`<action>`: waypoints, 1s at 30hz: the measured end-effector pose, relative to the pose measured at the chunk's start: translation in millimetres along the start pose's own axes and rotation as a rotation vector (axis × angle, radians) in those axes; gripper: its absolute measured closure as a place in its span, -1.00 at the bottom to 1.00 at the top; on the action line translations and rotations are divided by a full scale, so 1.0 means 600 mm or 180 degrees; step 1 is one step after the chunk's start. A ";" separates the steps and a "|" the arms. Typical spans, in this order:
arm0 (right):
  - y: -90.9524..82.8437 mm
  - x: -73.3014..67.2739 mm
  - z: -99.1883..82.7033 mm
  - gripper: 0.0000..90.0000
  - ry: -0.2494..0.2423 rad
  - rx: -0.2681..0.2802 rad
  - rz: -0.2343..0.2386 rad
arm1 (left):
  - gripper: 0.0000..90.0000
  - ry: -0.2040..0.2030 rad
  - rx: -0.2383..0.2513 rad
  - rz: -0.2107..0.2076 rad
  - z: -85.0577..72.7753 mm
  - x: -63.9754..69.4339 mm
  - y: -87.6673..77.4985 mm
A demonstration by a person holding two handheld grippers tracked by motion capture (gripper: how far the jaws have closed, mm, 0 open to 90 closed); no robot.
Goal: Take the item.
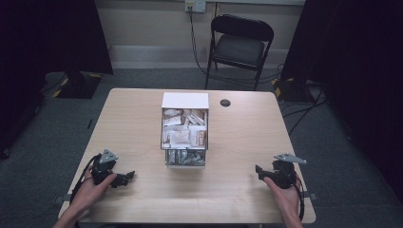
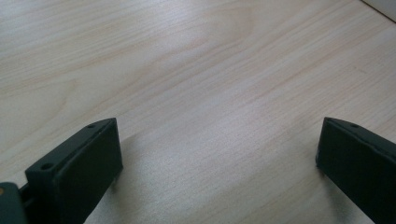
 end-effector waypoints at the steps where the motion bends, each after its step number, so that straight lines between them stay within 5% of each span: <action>1: -0.001 -0.005 0.002 -0.43 -0.0023 0.0013 0.0037 | -1.00 0.0001 -0.0001 0.0002 0.000 0.000 0.000; 14: -0.021 -0.034 0.032 -0.28 -0.0182 0.0178 0.0273 | -1.00 0.0003 -0.0002 0.0004 0.000 0.000 0.000; 30: -0.076 -0.104 0.084 -0.05 -0.0327 0.0426 0.0758 | -1.00 -0.0001 0.0001 0.0002 0.000 0.000 0.000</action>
Point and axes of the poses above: each handheld gripper's, and its own axes: y roughly forward along the jaws, z roughly out of its top, x roughly to its right, the point moved 9 cm from there along y, roughly forward along the jaws, and after that the axes turned 11 degrees about y, right-handed, at the moved point
